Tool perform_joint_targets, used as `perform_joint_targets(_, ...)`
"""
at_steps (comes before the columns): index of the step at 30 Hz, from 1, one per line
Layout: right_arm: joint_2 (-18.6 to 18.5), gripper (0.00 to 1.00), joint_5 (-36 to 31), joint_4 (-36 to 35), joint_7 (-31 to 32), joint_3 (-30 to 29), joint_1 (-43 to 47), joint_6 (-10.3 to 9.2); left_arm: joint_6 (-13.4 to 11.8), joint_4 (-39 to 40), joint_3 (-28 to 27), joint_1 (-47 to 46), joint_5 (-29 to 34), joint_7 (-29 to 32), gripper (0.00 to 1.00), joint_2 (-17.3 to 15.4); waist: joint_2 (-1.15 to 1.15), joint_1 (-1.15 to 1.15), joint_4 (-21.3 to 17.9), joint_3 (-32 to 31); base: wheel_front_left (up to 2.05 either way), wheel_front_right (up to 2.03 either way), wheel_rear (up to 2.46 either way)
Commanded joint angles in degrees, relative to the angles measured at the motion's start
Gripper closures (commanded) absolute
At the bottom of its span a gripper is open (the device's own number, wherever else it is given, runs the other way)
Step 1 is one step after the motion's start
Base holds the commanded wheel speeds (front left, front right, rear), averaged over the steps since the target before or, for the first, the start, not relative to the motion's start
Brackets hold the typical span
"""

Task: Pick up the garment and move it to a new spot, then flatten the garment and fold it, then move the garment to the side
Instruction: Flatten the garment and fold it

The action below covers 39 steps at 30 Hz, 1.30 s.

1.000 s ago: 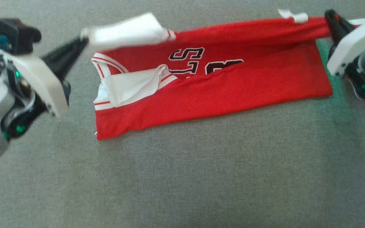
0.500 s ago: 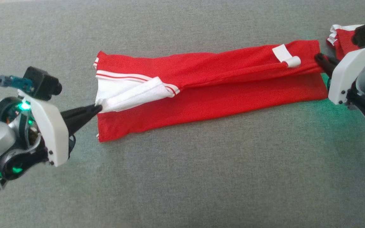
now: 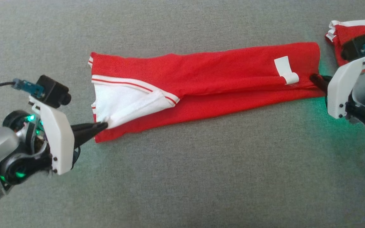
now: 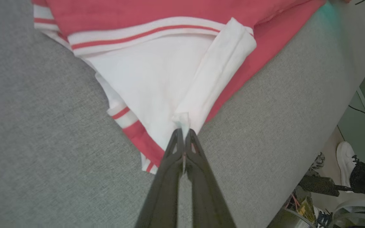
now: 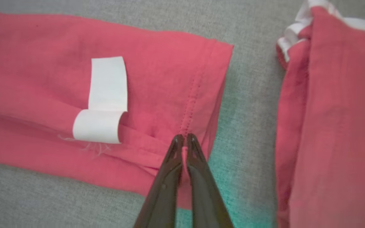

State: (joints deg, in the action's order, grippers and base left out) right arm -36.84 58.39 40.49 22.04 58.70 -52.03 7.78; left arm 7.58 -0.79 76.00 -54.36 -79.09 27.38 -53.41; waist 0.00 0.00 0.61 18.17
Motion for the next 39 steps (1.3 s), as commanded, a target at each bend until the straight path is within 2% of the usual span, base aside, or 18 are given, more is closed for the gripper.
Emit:
perform_joint_targets(1, -2.22, 1.0, 0.56, -1.02, 0.27, 0.54, 0.48, -0.3, -0.09, 0.95, -2.76, -0.68, -0.8, 1.2, 1.0, -2.49, 0.0, 0.0, -0.12, 0.21, 0.0, 0.0, 0.0)
perform_joint_targets(3, -2.27, 1.0, 1.12, -1.0, 0.37, 1.17, 0.35, -0.3, -0.09, 0.96, -2.75, -0.58, -1.06, 1.91, 1.0, -2.39, 0.0, 0.0, -0.31, 0.31, 0.0, 0.0, 0.0)
perform_joint_targets(4, -2.31, 0.67, 0.98, -0.87, -0.18, 1.37, 0.1, -0.3, -0.09, 0.98, -2.74, -0.6, -0.91, 1.91, 1.0, -2.26, 0.0, 0.0, -0.42, 0.37, 0.0, 0.0, 0.0)
perform_joint_targets(5, -2.21, 0.0, 1.17, -0.44, -0.64, 1.32, -0.01, -0.3, -0.09, 1.12, -2.74, -0.69, -0.43, 1.64, 0.69, -2.14, 0.0, 0.0, -0.54, 0.4, 0.0, 0.0, 0.0)
perform_joint_targets(6, -1.89, 0.0, 1.74, 0.01, -0.77, 1.17, 0.02, -0.3, -0.09, 1.08, -2.73, -0.61, -0.18, 1.36, 0.2, -2.11, 0.0, 0.0, -0.67, 0.38, 0.0, 0.0, 0.0)
perform_joint_targets(7, -1.89, 0.0, 1.74, 0.01, -0.77, 1.17, 0.02, -0.3, -0.09, 1.08, -2.73, -0.61, -0.18, 1.36, 0.2, -2.11, 0.0, 0.0, -0.67, 0.38, 0.0, 0.0, 0.0)
perform_joint_targets(8, -1.58, 0.0, 2.42, 0.19, -0.83, 1.04, 0.07, -0.3, -0.09, 0.96, -2.73, -0.49, -0.09, 0.89, 0.0, -2.07, 0.0, 0.0, -0.81, 0.23, 0.0, 0.0, 0.0)
perform_joint_targets(13, -1.0, 0.0, 5.13, 0.93, -4.64, -1.37, -1.03, -0.3, -0.09, -0.5, -4.57, -0.51, -0.34, -4.81, 0.0, -1.78, 0.0, 0.0, -1.61, -1.18, 0.0, 0.0, 0.0)
perform_joint_targets(18, 1.41, 0.0, 7.96, 1.19, -13.96, -6.07, -2.95, -0.3, -0.53, -5.29, -10.72, -0.75, 1.35, -20.11, 0.0, 0.64, 0.0, 0.0, -2.34, -3.14, 0.0, 0.0, 0.0)
perform_joint_targets(21, 3.25, 0.0, 7.75, 0.67, -21.4, -7.88, -3.49, -0.3, -2.92, -8.73, -13.86, -0.36, 4.34, -30.48, 0.0, 3.08, 0.0, 0.0, -2.5, -4.55, 0.0, 0.0, 0.0)
perform_joint_targets(24, 5.66, 0.0, 6.62, 0.28, -29.25, -9.18, -3.33, -0.3, -6.45, -11.34, -16.56, 1.0, 6.05, -39.04, 0.0, 5.55, 0.0, 0.0, -2.58, -6.1, 0.0, 0.0, 0.0)
perform_joint_targets(28, 9.36, 0.0, 4.08, 0.48, -36.22, -11.96, -1.98, -0.3, -10.88, -13.15, -20.85, 4.38, 9.34, -42.21, 0.0, 8.67, 0.0, 0.0, -2.44, -8.36, 0.0, 0.0, 0.0)
perform_joint_targets(31, 12.14, 0.0, -0.05, -0.9, -36.97, -18.14, 0.36, -0.3, -14.49, -12.12, -31.63, 9.83, 13.33, -42.34, 0.0, 13.08, 0.0, 0.0, -2.2, -9.69, 0.0, 0.0, 0.0)
perform_joint_targets(34, 15.82, 0.0, -8.79, -4.81, -37.01, -27.49, 6.31, -0.3, -16.22, -9.94, -41.95, 18.3, 21.64, -42.36, 0.0, 18.12, 0.0, 0.0, -2.03, -10.7, 0.0, 0.0, 0.0)
perform_joint_targets(36, 18.92, 0.0, -15.28, -7.24, -37.02, -32.96, 11.68, -0.3, -16.49, -8.63, -48.2, 24.22, 26.9, -42.36, 0.0, 22.14, 0.0, 0.0, -1.89, -11.26, 0.0, 0.0, 0.0)
perform_joint_targets(37, 22.4, 0.0, -21.27, -9.42, -37.03, -36.93, 17.06, -0.3, -15.94, -7.8, -53.23, 29.67, 31.83, -42.37, 0.0, 25.83, 0.0, 0.0, -1.88, -11.75, 0.0, 0.0, 0.0)
perform_joint_targets(39, 25.57, 0.0, -26.43, -11.06, -37.03, -40.22, 21.81, -0.3, -14.94, -6.87, -57.87, 34.39, 36.27, -42.37, 0.0, 29.53, 0.0, 0.0, -1.86, -12.0, 0.0, 0.0, 0.0)
